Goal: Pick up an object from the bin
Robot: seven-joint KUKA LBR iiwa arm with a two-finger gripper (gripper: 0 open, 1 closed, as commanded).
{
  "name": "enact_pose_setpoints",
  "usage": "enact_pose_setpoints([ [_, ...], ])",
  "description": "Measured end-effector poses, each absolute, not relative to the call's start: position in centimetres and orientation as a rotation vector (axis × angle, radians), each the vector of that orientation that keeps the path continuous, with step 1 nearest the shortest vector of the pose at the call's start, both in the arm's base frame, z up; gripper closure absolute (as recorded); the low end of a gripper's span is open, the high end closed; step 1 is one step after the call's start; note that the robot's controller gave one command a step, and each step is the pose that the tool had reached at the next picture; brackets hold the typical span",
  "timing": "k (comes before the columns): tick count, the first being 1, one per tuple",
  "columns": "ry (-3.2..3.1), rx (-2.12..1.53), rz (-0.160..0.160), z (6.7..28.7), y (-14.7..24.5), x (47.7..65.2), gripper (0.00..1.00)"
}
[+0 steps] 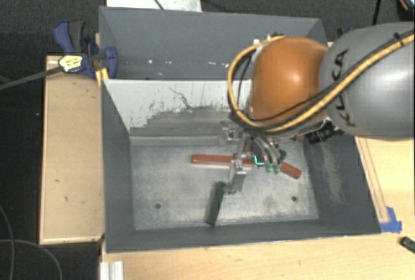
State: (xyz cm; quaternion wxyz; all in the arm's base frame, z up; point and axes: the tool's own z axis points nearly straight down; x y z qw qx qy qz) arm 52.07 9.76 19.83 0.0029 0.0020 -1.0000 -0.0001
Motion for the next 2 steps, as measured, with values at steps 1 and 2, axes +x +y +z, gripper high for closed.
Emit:
enact_pose_setpoints([
  [1, -3.108, 0.447, -0.001, 6.8, 8.3, 55.4, 0.00],
  [2, -3.124, 0.395, -0.005, 7.2, 11.7, 59.1, 0.00],
])
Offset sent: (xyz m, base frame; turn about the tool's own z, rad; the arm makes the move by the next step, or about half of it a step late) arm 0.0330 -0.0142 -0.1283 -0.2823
